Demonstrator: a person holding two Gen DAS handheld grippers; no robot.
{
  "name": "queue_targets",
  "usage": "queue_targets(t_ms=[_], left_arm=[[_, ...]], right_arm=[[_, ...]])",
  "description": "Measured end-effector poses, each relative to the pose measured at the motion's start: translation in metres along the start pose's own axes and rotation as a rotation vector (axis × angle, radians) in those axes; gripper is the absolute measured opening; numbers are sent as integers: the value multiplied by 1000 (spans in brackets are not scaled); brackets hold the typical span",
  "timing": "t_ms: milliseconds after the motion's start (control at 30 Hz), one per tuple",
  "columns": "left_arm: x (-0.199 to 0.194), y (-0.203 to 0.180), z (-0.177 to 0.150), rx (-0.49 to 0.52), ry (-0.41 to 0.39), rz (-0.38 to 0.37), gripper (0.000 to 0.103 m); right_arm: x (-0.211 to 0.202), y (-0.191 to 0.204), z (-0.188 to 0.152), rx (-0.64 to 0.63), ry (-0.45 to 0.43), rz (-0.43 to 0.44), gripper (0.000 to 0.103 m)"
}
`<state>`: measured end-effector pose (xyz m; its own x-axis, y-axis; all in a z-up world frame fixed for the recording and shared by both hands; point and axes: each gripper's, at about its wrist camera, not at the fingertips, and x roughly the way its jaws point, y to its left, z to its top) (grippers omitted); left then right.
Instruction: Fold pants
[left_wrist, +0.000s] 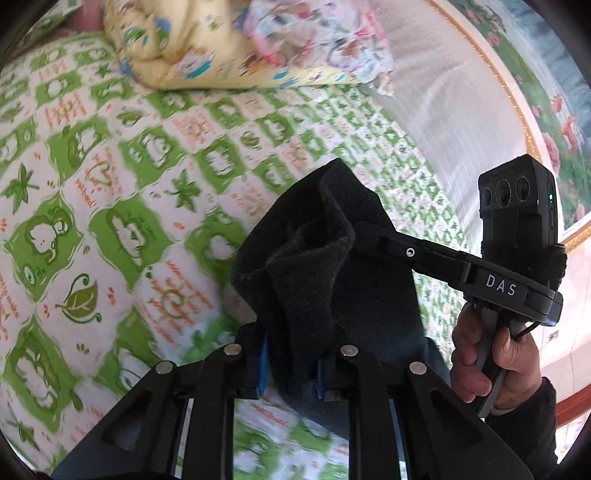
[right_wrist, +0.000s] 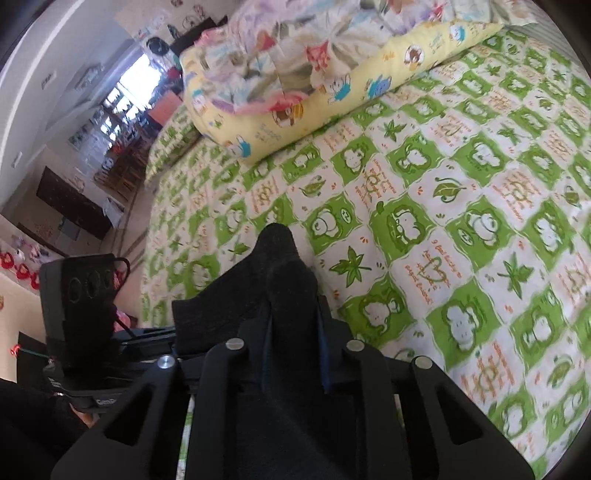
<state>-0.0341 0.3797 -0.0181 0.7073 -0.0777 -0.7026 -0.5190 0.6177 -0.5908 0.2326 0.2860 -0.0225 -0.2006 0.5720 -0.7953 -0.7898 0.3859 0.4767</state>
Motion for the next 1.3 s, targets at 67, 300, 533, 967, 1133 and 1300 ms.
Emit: queue_targets(t_ms=[67,300,533,967,1133,1300], left_arm=[[-8,-9,0,12,-13,-15,17],[-38,-53,-4,76,-52,-85,17],[-48,-111,-18,167,-57,-137,17],[-38,-200,-73,331,13,-195,17],[-29,-231,-100,400,52,-209,17],[-13,-255,-126,467,87,-196,17]], right_arm=[[-15,4,-3,2,-34,10,21],[-78,24,-22,4,-162,22,21],[-139,28,-54,31,-270,24,21],[-215,10,-141,117,-451,6,21],[-237,-2,-179,168,-519,7,21],[-251,-17,-217,233,-572,9,21]])
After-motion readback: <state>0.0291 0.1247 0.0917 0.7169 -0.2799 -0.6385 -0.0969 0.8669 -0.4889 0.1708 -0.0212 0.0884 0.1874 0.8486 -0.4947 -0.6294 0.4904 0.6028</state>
